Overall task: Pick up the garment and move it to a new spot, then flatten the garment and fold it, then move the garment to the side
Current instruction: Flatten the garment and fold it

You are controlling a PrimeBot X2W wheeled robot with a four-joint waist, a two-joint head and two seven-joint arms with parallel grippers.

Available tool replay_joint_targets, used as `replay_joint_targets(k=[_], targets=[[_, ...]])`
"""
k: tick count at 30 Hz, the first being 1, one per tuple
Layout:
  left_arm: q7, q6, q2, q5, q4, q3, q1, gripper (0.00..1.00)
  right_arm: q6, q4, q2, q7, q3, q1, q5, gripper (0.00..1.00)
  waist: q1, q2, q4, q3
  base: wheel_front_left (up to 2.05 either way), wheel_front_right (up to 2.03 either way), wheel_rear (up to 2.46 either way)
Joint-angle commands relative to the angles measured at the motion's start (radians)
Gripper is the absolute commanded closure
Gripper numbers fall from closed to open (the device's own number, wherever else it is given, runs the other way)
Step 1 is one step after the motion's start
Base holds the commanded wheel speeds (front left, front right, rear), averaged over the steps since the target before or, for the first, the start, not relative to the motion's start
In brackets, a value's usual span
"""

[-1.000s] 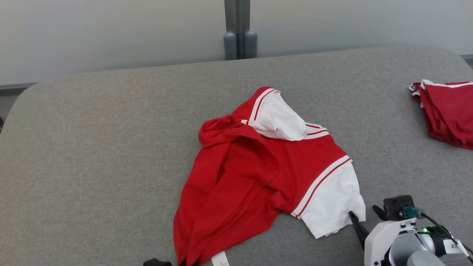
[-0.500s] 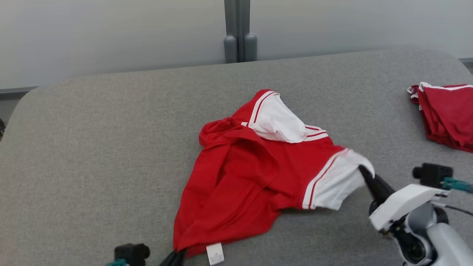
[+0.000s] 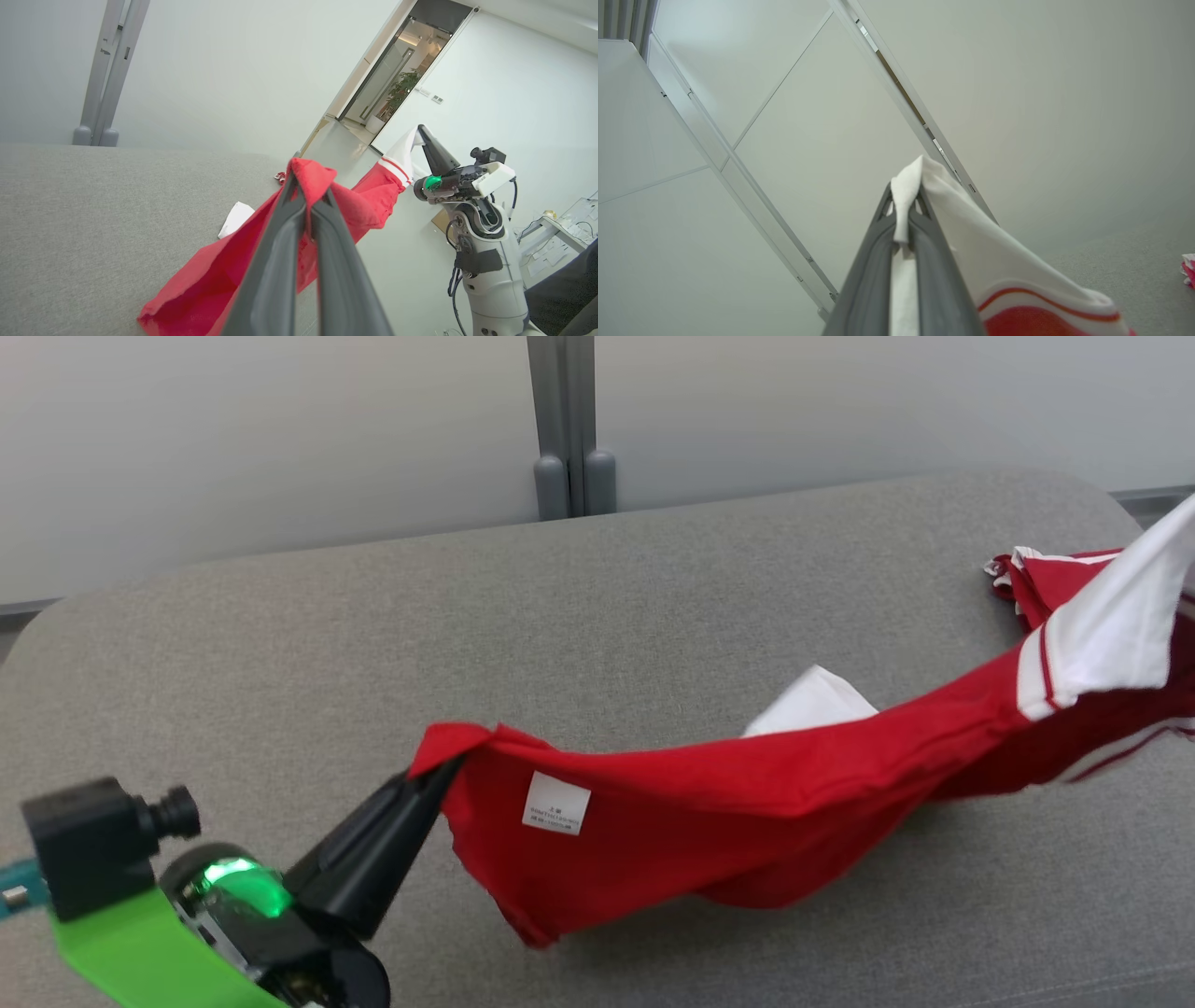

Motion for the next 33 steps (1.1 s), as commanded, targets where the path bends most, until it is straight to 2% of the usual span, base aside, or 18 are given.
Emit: replay_joint_targets(k=[1,3,4,7,10,13,18,24,28,33], targets=[[0.028,0.024,0.007,-0.027,-0.023,0.013,-0.056,1.0,0.0,-0.008,-0.005,0.031,-0.024,-0.048,-0.007,1.0,0.0,0.0,-0.019,0.031,0.0,0.0,0.0],[0.07,0.067,0.016,-0.04,-0.04,0.038,-0.154,1.0,0.0,0.004,-0.007,0.085,-0.048,-0.134,-0.025,1.0,0.0,0.0,-0.028,0.063,0.0,0.0,0.0],[0.114,0.1,0.021,-0.061,-0.024,0.05,-0.264,1.0,0.0,0.04,-0.01,0.14,-0.06,-0.236,-0.07,1.0,0.0,0.0,-0.035,0.107,0.0,0.0,0.0],[0.183,0.143,0.044,-0.057,0.065,0.066,-0.471,1.0,0.0,0.136,0.005,0.22,-0.058,-0.43,-0.165,1.0,0.0,0.0,-0.041,0.21,0.0,0.0,0.0],[0.226,0.162,0.062,-0.012,0.21,0.051,-0.674,1.0,0.0,0.248,0.033,0.27,-0.041,-0.629,-0.28,1.0,0.0,0.0,-0.04,0.315,0.0,0.0,0.0],[0.222,0.153,0.057,0.048,0.401,0.036,-0.894,1.0,0.0,0.379,0.082,0.274,-0.019,-0.853,-0.409,1.0,0.0,0.0,-0.04,0.426,0.0,0.0,0.0],[0.113,0.096,0.019,0.137,0.733,0.029,-1.195,1.0,0.0,0.599,0.172,0.164,0.025,-1.157,-0.575,1.0,0.0,0.0,-0.042,0.534,0.0,0.0,0.0],[-0.081,-0.002,-0.013,0.226,1.06,0.03,-1.47,1.0,0.0,0.875,0.229,-0.072,0.023,-1.44,-0.722,1.0,0.0,0.0,-0.052,0.597,0.0,0.0,0.0],[-0.221,-0.066,-0.034,0.251,1.229,0.036,-1.568,1.0,0.0,0.997,0.242,-0.162,0.049,-1.504,-0.722,1.0,0.0,0.0,-0.048,0.616,0.0,0.0,0.0],[-0.296,-0.132,-0.057,0.244,1.377,-0.005,-1.514,1.0,0.0,1.065,0.236,-0.208,0.136,-1.406,-0.668,1.0,0.0,0.0,-0.032,0.608,0.0,0.0,0.0]])
